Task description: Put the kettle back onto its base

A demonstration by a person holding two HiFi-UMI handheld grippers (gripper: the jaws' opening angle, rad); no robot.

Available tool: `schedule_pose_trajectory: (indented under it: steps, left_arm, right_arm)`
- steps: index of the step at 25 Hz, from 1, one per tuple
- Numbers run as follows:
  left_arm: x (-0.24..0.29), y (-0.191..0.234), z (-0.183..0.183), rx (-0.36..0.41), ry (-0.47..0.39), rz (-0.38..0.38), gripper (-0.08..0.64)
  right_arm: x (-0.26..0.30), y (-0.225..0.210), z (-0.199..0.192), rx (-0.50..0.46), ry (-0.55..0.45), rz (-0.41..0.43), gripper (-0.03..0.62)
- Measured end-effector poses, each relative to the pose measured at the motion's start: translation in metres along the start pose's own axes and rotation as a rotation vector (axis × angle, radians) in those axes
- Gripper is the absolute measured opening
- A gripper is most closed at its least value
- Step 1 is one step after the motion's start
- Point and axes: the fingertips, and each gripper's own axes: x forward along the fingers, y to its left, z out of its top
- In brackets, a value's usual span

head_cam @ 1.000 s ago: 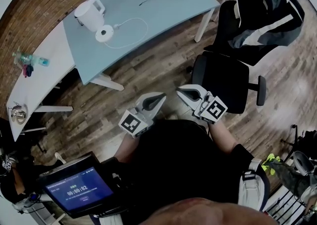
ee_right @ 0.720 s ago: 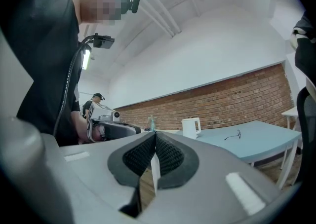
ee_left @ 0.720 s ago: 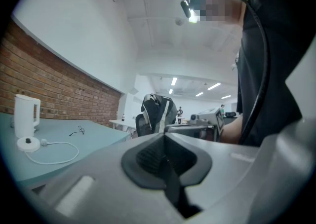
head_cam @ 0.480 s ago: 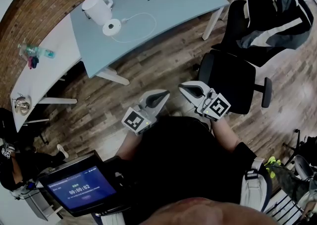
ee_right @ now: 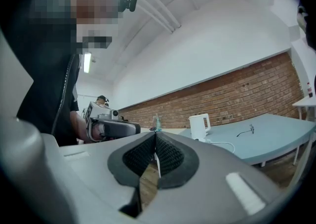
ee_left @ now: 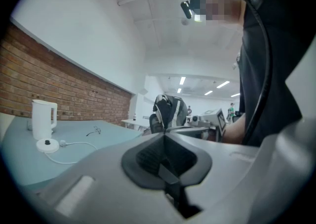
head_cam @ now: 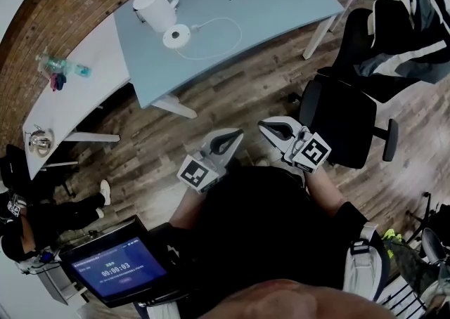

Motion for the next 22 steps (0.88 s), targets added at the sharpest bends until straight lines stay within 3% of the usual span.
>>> schedule_pose_trajectory:
  steps: [11, 14, 22]
  left_arm:
    - [-0.029, 0.075, 0.006, -0.027, -0.017, 0.020, 0.002]
    - [-0.035, 0.098, 0.002, -0.023, 0.017, 0.028, 0.002]
    - [-0.049, 0.156, 0.015, -0.013, 0.021, 0.005, 0.002]
  right_arm:
    - [0.082, -0.010, -0.003, 0.014, 0.050, 0.053, 0.003]
    - [0.106, -0.017, -0.006, 0.021, 0.053, 0.074, 0.003]
    - [0.175, -0.038, 0.000, 0.016, 0.045, 0.087, 0.003]
